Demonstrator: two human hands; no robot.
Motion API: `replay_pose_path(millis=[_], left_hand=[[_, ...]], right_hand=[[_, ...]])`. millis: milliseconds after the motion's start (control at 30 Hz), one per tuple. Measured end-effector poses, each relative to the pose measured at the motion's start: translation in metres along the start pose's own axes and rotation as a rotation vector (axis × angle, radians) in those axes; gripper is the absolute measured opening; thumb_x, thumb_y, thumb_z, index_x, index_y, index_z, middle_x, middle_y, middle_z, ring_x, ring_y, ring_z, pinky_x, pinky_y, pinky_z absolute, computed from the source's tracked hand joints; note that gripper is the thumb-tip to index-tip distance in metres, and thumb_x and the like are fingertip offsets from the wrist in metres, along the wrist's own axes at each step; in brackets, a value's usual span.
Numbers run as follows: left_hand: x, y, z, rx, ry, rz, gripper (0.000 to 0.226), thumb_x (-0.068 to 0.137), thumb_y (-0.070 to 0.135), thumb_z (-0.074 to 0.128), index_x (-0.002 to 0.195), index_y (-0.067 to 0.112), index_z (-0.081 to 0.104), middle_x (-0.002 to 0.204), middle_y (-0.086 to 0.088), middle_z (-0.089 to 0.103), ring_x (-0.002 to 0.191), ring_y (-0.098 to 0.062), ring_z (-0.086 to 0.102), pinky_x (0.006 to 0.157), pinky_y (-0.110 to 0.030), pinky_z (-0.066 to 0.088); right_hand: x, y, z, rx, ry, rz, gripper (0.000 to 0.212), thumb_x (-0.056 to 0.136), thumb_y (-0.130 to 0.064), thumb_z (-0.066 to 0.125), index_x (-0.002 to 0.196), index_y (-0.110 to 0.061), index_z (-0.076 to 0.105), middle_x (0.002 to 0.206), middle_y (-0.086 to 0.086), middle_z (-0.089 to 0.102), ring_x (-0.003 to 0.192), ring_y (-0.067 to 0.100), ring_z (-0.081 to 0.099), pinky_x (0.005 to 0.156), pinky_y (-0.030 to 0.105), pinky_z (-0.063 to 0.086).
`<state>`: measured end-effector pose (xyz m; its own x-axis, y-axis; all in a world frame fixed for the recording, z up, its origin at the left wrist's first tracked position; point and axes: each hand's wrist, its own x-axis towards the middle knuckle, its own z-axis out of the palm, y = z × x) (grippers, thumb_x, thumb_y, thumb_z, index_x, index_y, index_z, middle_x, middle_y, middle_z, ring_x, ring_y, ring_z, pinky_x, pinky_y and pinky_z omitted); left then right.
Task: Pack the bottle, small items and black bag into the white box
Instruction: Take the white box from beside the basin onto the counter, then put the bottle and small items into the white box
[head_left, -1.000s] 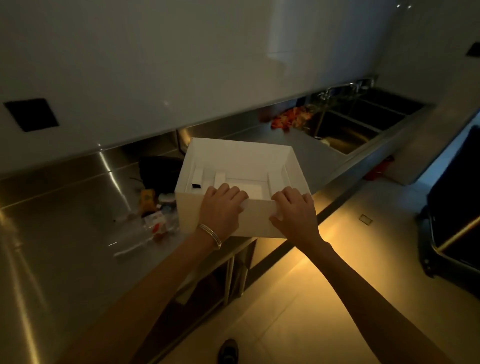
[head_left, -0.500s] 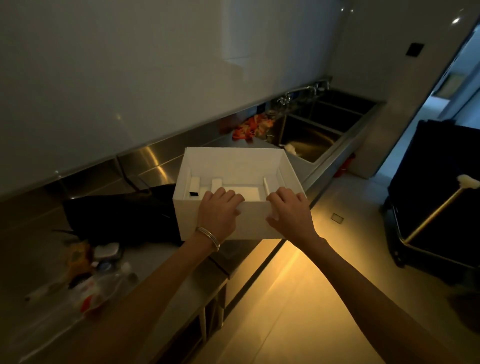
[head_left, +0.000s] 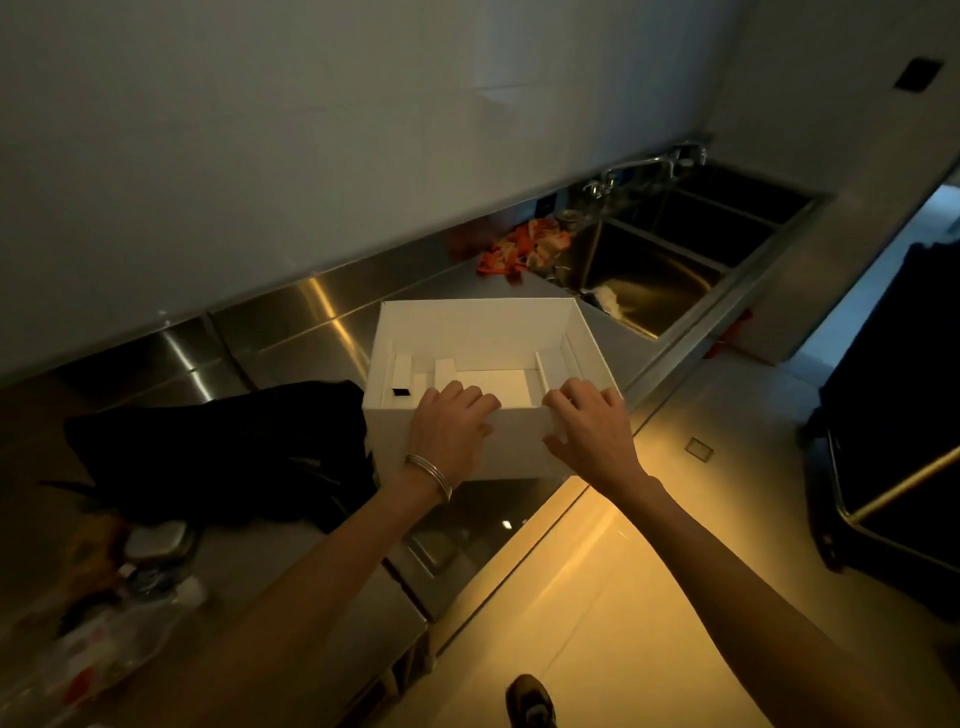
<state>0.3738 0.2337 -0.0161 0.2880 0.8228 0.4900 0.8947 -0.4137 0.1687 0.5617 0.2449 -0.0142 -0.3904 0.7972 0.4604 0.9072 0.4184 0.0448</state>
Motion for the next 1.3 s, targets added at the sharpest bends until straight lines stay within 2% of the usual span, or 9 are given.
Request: replay_pose_path(millis=[200, 367, 567, 700, 900, 1033, 1133, 1200, 1300], left_hand=[[0.034, 0.011, 0.046, -0.011, -0.060, -0.146, 0.028, 0.060, 0.010, 0.081, 0.084, 0.013, 0.066, 0.076, -0.007, 0.067, 0.070, -0.026, 0.060, 0.058, -0.033, 0.045], [0.053, 0.014, 0.076, 0.042, -0.117, -0.241, 0.029, 0.061, 0.015, 0.082, 0.084, 0.014, 0.065, 0.076, -0.005, 0.066, 0.069, -0.024, 0.059, 0.058, -0.031, 0.044], [0.054, 0.000, 0.090, 0.124, -0.178, -0.424, 0.024, 0.065, 0.013, 0.079, 0.085, 0.015, 0.065, 0.078, -0.006, 0.066, 0.072, -0.024, 0.058, 0.060, -0.033, 0.044], [0.053, -0.007, 0.089, 0.178, -0.157, -0.510, 0.024, 0.064, 0.013, 0.079, 0.082, 0.015, 0.064, 0.075, -0.005, 0.065, 0.069, -0.024, 0.057, 0.059, -0.031, 0.043], [0.053, -0.007, 0.092, 0.258, -0.166, -0.550, 0.026, 0.059, 0.019, 0.083, 0.078, 0.017, 0.065, 0.070, -0.003, 0.065, 0.064, -0.022, 0.058, 0.056, -0.029, 0.043], [0.051, -0.003, 0.092, 0.233, -0.121, -0.547, 0.023, 0.061, 0.014, 0.081, 0.076, 0.014, 0.065, 0.069, -0.004, 0.064, 0.064, -0.024, 0.056, 0.056, -0.030, 0.042], [0.052, -0.001, 0.093, 0.219, -0.144, -0.581, 0.015, 0.077, 0.017, 0.068, 0.091, 0.013, 0.065, 0.087, -0.007, 0.066, 0.081, -0.025, 0.056, 0.068, -0.034, 0.041], [0.053, -0.004, 0.092, 0.192, -0.203, -0.618, 0.021, 0.087, 0.024, 0.056, 0.106, 0.016, 0.060, 0.105, -0.005, 0.061, 0.098, -0.023, 0.050, 0.080, -0.032, 0.035], [0.045, -0.006, 0.080, 0.202, -0.193, -0.657, 0.035, 0.083, 0.035, 0.060, 0.116, 0.022, 0.055, 0.117, -0.002, 0.056, 0.108, -0.021, 0.046, 0.086, -0.033, 0.034]], right_hand=[[0.033, 0.053, 0.040, -0.028, -0.068, -0.110, 0.052, 0.050, -0.026, 0.087, 0.092, -0.017, 0.057, 0.086, 0.007, 0.062, 0.074, 0.023, 0.060, 0.066, 0.033, 0.049], [0.055, 0.084, 0.076, 0.033, -0.158, -0.184, 0.059, 0.047, -0.029, 0.089, 0.093, -0.020, 0.053, 0.088, 0.007, 0.063, 0.076, 0.023, 0.061, 0.066, 0.035, 0.050], [0.079, 0.077, 0.114, 0.172, -0.221, -0.255, 0.056, 0.054, -0.026, 0.087, 0.092, -0.021, 0.047, 0.088, 0.006, 0.063, 0.075, 0.023, 0.060, 0.069, 0.036, 0.049], [0.095, 0.069, 0.129, 0.199, -0.248, -0.285, 0.047, 0.058, -0.023, 0.086, 0.091, -0.019, 0.053, 0.089, 0.006, 0.063, 0.078, 0.024, 0.059, 0.074, 0.037, 0.048], [0.096, 0.071, 0.138, 0.190, -0.195, -0.336, 0.037, 0.061, -0.025, 0.083, 0.089, -0.016, 0.060, 0.086, 0.006, 0.064, 0.076, 0.024, 0.059, 0.072, 0.034, 0.046], [0.094, 0.074, 0.136, 0.185, -0.221, -0.350, 0.038, 0.058, -0.024, 0.085, 0.087, -0.017, 0.061, 0.084, 0.005, 0.065, 0.073, 0.023, 0.059, 0.070, 0.033, 0.046], [0.095, 0.075, 0.133, 0.199, -0.261, -0.346, 0.040, 0.057, -0.025, 0.085, 0.087, -0.016, 0.060, 0.085, 0.006, 0.065, 0.074, 0.024, 0.059, 0.070, 0.034, 0.047], [0.097, 0.075, 0.130, 0.239, -0.306, -0.348, 0.040, 0.060, -0.029, 0.084, 0.090, -0.016, 0.060, 0.090, 0.007, 0.065, 0.079, 0.026, 0.060, 0.073, 0.038, 0.047], [0.101, 0.066, 0.118, 0.378, -0.328, -0.394, 0.040, 0.071, -0.031, 0.077, 0.102, -0.015, 0.059, 0.108, 0.009, 0.061, 0.097, 0.029, 0.055, 0.085, 0.039, 0.043]])
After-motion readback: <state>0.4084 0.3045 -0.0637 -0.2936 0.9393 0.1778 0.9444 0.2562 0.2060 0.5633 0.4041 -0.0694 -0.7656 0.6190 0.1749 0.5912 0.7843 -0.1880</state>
